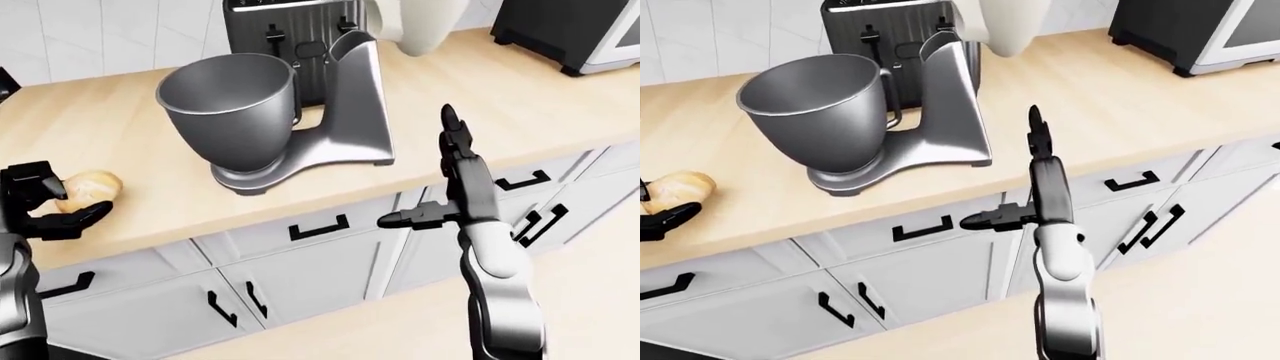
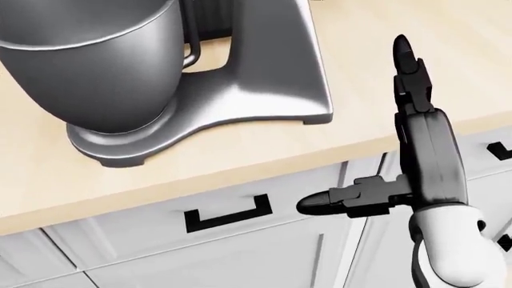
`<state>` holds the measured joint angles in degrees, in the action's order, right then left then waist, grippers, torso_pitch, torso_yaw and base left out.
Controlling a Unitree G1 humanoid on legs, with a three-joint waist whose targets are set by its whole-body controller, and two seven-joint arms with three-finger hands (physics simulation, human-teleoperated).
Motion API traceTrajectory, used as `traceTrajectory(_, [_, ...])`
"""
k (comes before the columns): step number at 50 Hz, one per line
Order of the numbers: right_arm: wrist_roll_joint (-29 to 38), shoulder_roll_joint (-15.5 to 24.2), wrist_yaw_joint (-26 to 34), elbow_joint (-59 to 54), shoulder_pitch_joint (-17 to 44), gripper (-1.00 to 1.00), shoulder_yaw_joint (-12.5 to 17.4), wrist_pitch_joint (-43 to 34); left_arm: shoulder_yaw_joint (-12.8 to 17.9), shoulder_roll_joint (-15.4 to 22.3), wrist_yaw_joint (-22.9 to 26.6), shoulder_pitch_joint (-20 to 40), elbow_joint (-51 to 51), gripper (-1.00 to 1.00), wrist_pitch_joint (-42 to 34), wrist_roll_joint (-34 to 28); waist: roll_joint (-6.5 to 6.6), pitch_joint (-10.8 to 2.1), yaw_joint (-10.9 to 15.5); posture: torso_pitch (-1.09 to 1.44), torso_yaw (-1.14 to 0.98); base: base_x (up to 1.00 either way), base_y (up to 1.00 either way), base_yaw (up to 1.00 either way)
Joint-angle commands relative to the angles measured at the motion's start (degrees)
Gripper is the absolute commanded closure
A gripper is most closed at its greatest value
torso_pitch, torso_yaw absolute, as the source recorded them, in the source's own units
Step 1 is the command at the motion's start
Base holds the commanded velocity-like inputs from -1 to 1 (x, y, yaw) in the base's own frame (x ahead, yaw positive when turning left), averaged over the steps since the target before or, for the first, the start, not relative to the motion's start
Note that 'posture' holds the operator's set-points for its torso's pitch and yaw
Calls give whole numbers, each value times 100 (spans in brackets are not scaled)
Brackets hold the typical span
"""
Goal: Place the bread in the stand mixer bowl.
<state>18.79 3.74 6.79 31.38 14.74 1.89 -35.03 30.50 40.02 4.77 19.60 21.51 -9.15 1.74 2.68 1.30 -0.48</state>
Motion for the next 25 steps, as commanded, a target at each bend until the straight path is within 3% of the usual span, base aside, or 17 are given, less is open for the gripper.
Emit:
traceTrajectory(1, [25,15,-32,221,139,-100,-3,146,145,195,-36,114,-294,100,116,49,48,-123,-1,0,0,0,0,0])
traceTrajectory(13, [17,22,-34,206,125,-100,17,171,465,282,69,-41,-1021,100,-394,140,41,-103,-10,0,0,0,0,0])
traceTrajectory(19, [38,23,-31,244,131,-100,9,130,641,518,153,10,-1239,100,-730,212,59,-84,-20,0,0,0,0,0])
traceTrajectory(25, [42,25,-31,262,112,-100,15,137,609,600,135,134,-1233,100,-751,245,61,-65,-22,0,0,0,0,0])
